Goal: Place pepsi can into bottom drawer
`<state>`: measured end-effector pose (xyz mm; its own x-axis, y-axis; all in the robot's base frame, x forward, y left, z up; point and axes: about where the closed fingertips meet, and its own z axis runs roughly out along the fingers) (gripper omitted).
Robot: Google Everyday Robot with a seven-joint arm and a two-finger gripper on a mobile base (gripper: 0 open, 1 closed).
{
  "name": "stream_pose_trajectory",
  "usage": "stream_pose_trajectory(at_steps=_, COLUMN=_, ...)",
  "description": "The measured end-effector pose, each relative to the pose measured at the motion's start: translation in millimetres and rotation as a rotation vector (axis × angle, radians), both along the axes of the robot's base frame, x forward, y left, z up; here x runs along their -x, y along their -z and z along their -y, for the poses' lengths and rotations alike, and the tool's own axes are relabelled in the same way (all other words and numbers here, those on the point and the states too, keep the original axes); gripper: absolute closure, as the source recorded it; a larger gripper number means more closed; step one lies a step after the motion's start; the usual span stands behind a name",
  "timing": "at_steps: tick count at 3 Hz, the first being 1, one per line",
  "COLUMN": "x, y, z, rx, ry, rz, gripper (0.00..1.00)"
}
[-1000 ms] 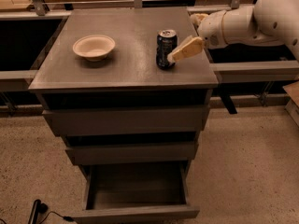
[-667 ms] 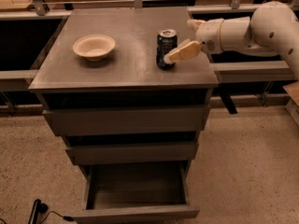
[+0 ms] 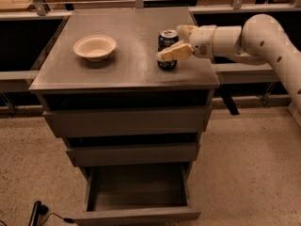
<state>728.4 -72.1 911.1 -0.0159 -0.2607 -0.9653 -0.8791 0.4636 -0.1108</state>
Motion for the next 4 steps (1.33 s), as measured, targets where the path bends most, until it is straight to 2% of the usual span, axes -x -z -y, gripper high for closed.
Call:
stream_pose_trajectory(at_steps=2, x=-12, y=24, z=-17, rx=-0.053, ry=-0.021, rz=-0.036, gripper=0.63)
stream_pose_trajectory(at_steps=3, x=-10, y=0, z=-22, rx=-0.143, ry=-0.063, rz=0.020, gripper=0.86)
stream_pose_trajectory(at_steps=4, x=16, y=-52, z=-22, rx=-0.210, ry=-0.145, rz=0.143, gripper=1.00)
